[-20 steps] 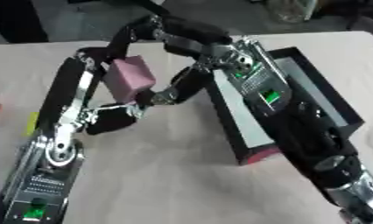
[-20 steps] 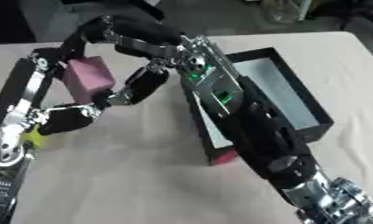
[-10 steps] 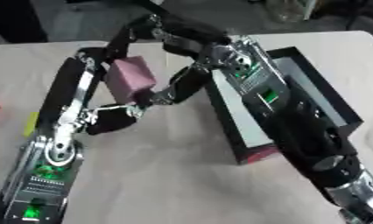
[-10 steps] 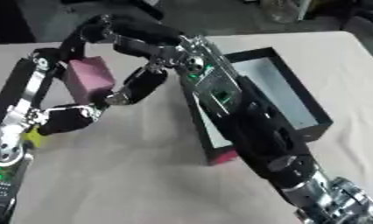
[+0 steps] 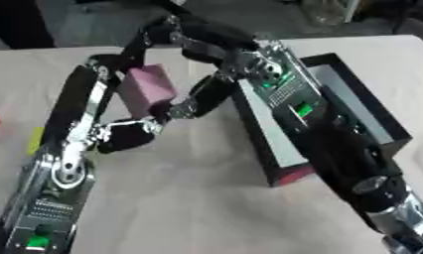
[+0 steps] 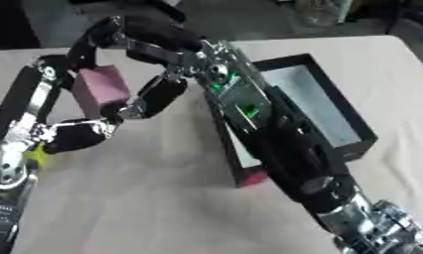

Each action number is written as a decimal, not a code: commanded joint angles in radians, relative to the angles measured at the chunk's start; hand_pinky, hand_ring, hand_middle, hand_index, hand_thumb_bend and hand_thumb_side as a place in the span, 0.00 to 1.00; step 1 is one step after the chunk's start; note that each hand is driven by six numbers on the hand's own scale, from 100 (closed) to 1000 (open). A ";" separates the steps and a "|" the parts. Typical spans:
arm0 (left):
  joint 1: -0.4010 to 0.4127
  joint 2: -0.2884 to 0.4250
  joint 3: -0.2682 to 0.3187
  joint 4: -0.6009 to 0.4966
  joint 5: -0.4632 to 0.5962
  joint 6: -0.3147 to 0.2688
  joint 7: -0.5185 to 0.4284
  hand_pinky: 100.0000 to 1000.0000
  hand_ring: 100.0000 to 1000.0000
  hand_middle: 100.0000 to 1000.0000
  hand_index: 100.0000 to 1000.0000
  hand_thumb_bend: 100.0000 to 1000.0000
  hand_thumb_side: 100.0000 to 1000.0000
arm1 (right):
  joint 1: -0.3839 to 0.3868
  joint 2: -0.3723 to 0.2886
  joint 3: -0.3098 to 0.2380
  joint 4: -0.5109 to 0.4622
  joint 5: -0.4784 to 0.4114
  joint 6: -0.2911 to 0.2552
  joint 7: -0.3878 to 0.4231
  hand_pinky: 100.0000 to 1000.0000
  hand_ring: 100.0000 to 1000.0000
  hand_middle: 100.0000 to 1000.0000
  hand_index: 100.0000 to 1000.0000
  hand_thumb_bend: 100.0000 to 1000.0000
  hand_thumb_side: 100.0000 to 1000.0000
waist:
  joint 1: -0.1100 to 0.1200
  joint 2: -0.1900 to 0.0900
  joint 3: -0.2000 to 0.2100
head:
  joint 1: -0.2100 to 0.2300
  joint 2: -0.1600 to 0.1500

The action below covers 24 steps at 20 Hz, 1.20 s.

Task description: Pick up the objects with one hand, pass them to the other hand, and then place them into the box on the other side of the table.

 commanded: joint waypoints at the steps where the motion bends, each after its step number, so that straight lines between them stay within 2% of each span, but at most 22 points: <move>1: -0.037 -0.015 -0.010 -0.038 -0.002 -0.016 0.005 0.59 0.37 0.27 0.53 0.24 0.00 | -0.006 0.000 0.013 0.013 0.015 0.003 0.002 0.77 0.79 0.53 0.76 0.32 0.00 | -0.005 -0.013 0.002 | 0.000 0.001; 2: -0.037 -0.015 -0.010 -0.038 -0.002 -0.017 0.005 0.59 0.37 0.27 0.53 0.24 0.00 | -0.006 0.000 0.013 0.013 0.015 0.003 0.002 0.77 0.79 0.53 0.76 0.32 0.00 | -0.005 -0.013 0.002 | 0.000 0.001; 4: -0.037 -0.015 -0.009 -0.040 -0.004 -0.018 0.008 0.59 0.37 0.27 0.53 0.24 0.00 | -0.006 0.000 0.013 0.013 0.013 0.003 0.003 0.76 0.75 0.45 0.73 0.29 0.00 | -0.005 -0.013 0.002 | 0.000 0.000; 11: -0.037 -0.015 -0.010 -0.041 -0.008 -0.019 0.017 0.59 0.37 0.27 0.53 0.23 0.00 | -0.004 -0.001 0.013 0.010 -0.008 0.009 0.008 0.75 0.72 0.37 0.69 0.25 0.00 | -0.004 -0.013 0.002 | -0.001 0.000; 18: -0.037 -0.015 -0.010 -0.041 -0.010 -0.018 0.019 0.59 0.37 0.27 0.53 0.23 0.00 | -0.005 -0.002 0.013 0.005 -0.021 0.016 0.008 0.75 0.72 0.36 0.68 0.25 0.00 | -0.004 -0.013 0.003 | -0.001 0.000; 19: -0.037 -0.015 -0.010 -0.041 -0.010 -0.018 0.020 0.59 0.37 0.28 0.53 0.23 0.00 | -0.004 -0.002 0.012 0.005 -0.022 0.017 0.008 0.74 0.70 0.32 0.66 0.23 0.00 | -0.004 -0.013 0.002 | -0.001 0.000; 24: -0.038 -0.016 -0.011 -0.041 -0.015 -0.020 0.023 0.59 0.37 0.28 0.53 0.23 0.00 | -0.004 -0.003 0.013 0.003 -0.031 0.023 -0.007 0.74 0.70 0.30 0.65 0.23 0.00 | -0.003 -0.013 -0.001 | 0.000 0.001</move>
